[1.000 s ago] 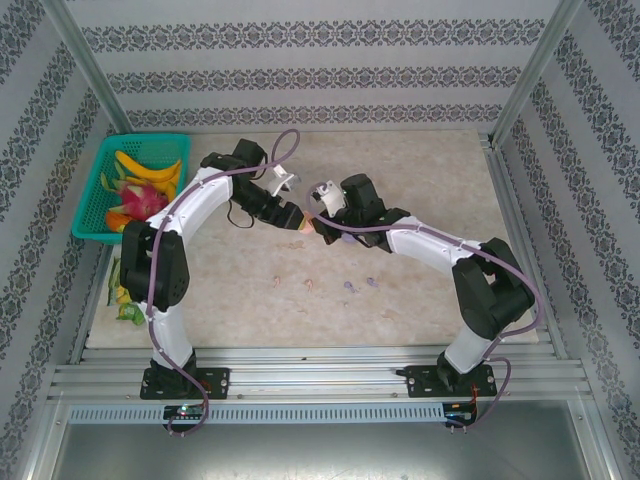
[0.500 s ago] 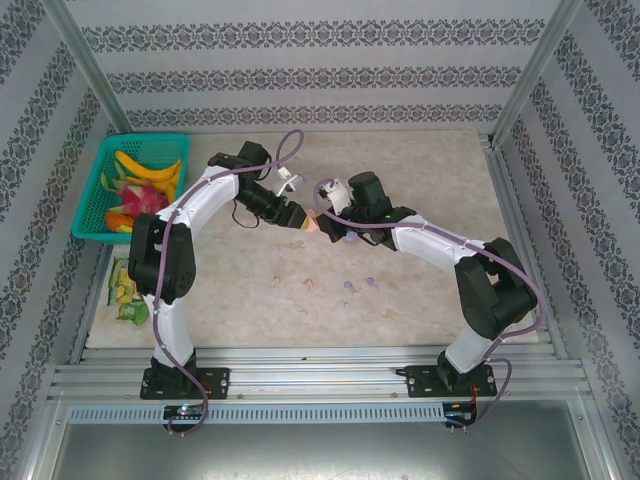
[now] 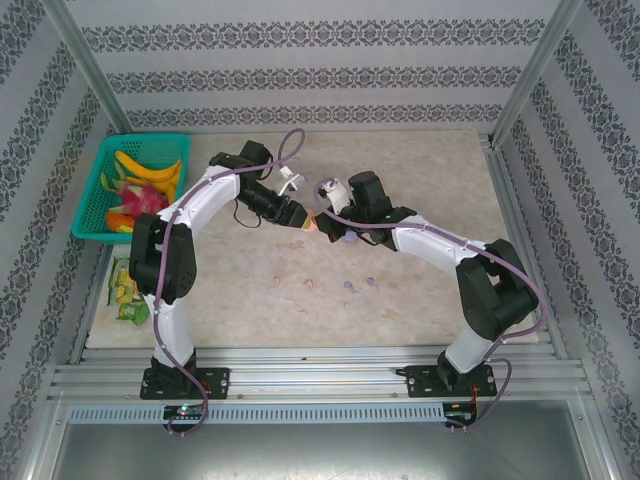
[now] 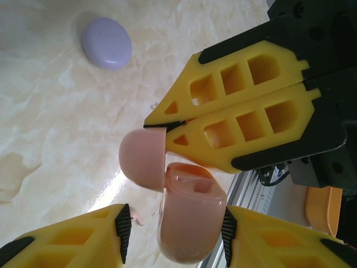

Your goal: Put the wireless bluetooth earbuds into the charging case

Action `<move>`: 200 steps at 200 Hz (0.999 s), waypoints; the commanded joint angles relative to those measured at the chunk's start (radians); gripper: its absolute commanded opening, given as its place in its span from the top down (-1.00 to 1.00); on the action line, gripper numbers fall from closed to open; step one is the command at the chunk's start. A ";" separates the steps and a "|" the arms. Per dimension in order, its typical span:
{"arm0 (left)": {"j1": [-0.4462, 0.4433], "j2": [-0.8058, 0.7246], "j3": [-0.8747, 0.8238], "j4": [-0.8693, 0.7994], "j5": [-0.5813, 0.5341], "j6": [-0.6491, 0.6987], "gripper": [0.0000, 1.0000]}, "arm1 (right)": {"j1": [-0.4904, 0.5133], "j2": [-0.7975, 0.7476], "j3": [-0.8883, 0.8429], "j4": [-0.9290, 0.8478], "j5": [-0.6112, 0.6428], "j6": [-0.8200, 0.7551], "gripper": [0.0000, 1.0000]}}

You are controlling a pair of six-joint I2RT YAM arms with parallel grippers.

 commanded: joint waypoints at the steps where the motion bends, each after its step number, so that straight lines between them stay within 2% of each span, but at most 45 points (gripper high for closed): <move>1: -0.012 0.013 0.024 0.011 0.030 0.000 0.02 | 0.014 -0.031 0.006 0.027 -0.030 0.011 1.00; 54: -0.015 0.022 0.031 0.004 0.061 0.005 0.16 | 0.017 -0.031 0.006 0.025 -0.023 0.011 1.00; 140: -0.021 0.048 0.033 -0.056 0.100 0.051 0.27 | 0.014 -0.025 0.013 0.012 -0.035 -0.008 1.00; 200: -0.022 0.055 0.037 -0.104 0.113 0.083 0.32 | -0.006 -0.052 -0.015 -0.011 0.014 -0.067 1.00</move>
